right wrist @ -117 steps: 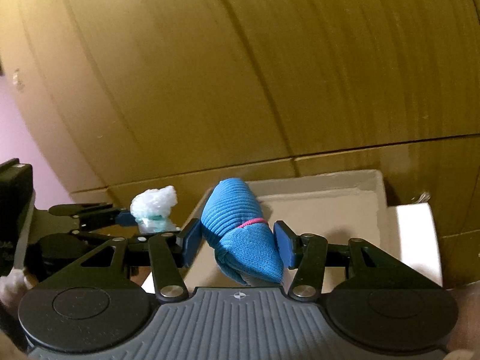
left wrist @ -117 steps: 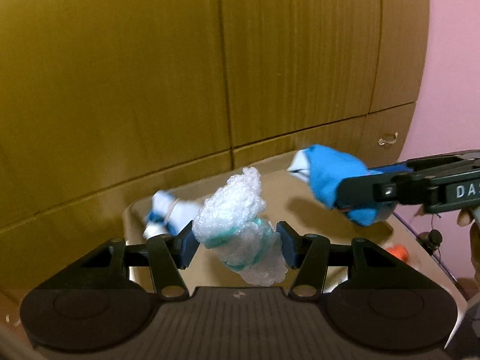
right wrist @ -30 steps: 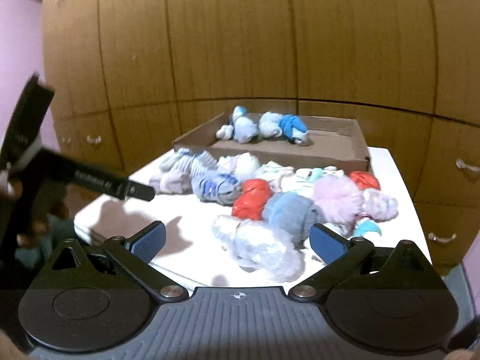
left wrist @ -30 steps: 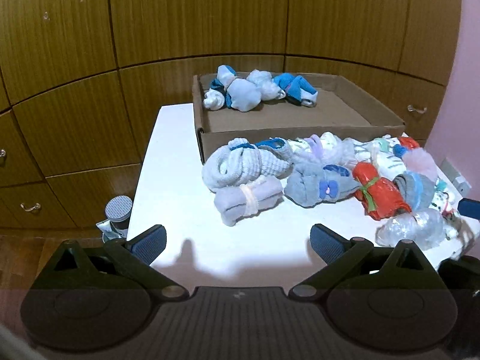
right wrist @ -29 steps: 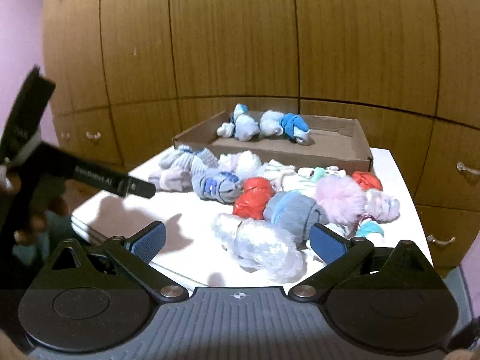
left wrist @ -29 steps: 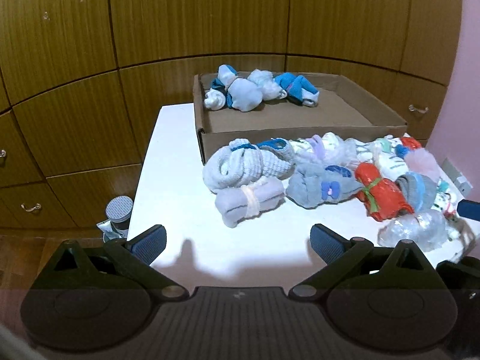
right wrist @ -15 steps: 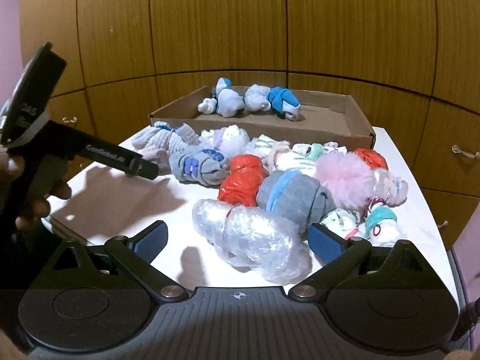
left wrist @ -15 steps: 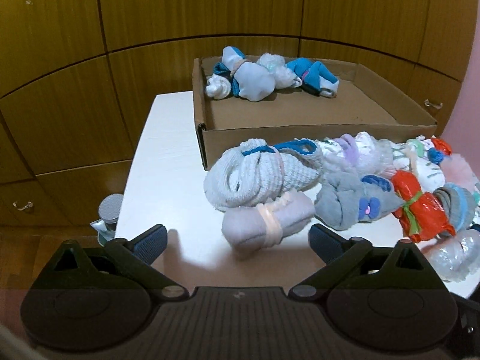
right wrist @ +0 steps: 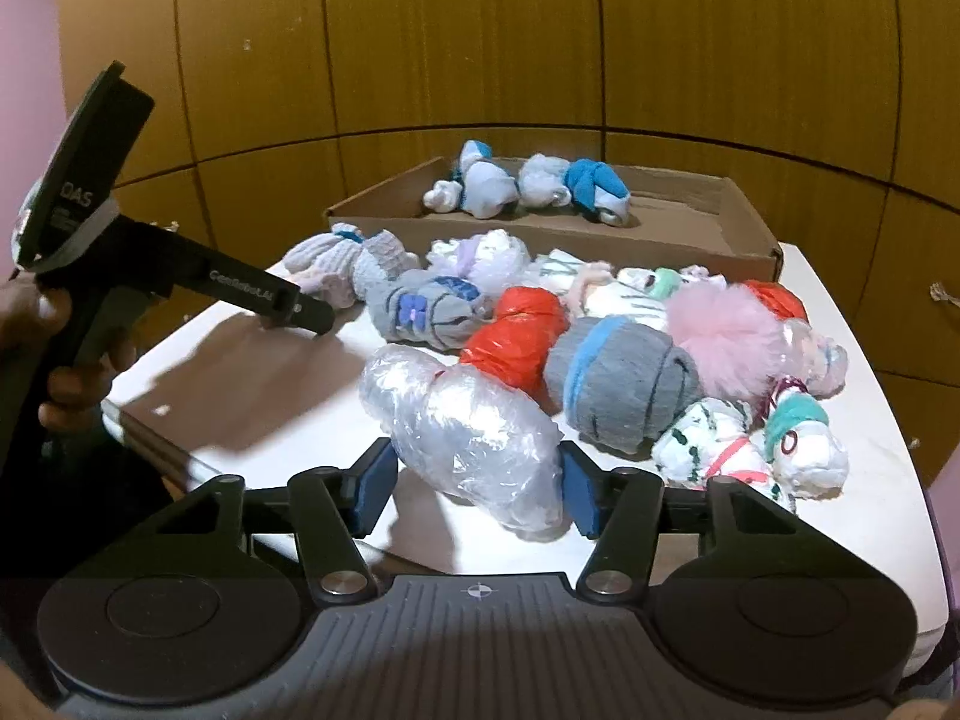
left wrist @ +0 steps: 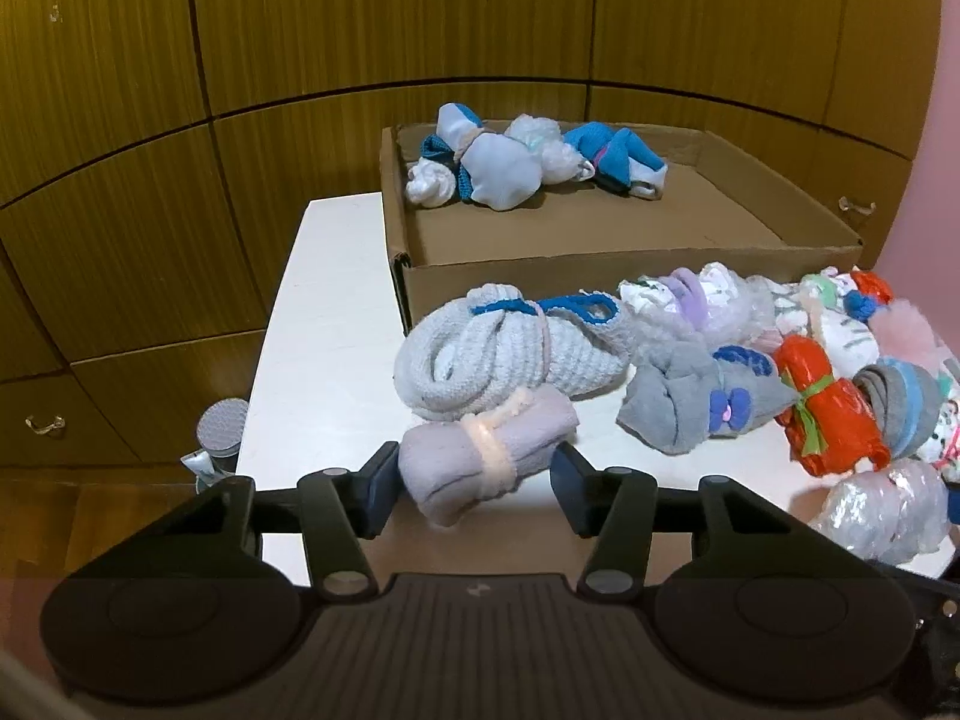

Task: Organize objects
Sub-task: 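Grasp the plastic-wrapped sock with the right gripper while the left grasps the grey rolled sock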

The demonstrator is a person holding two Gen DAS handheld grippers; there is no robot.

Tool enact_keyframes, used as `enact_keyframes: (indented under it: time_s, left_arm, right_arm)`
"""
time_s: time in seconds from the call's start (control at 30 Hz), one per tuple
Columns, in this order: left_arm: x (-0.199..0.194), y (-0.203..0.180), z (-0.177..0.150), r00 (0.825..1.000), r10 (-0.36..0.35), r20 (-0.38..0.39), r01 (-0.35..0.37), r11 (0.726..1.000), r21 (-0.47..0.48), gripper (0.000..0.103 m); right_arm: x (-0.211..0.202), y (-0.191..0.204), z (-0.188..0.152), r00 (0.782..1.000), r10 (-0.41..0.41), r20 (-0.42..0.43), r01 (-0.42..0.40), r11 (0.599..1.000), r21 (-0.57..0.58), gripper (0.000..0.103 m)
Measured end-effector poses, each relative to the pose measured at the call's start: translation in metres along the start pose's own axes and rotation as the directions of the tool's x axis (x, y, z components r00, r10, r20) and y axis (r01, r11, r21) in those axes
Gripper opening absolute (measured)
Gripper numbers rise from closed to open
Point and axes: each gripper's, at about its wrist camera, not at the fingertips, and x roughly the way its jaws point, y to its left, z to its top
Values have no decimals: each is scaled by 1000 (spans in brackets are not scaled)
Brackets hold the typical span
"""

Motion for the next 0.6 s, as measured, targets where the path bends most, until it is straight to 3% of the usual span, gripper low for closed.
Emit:
enact_keyframes:
  time_s: [0.6]
  left_arm:
    - [-37, -11, -3, 998, -6, 57, 1, 997, 77, 49]
  right_arm:
    - [-24, -7, 10, 996, 54, 74, -55, 998, 10, 58]
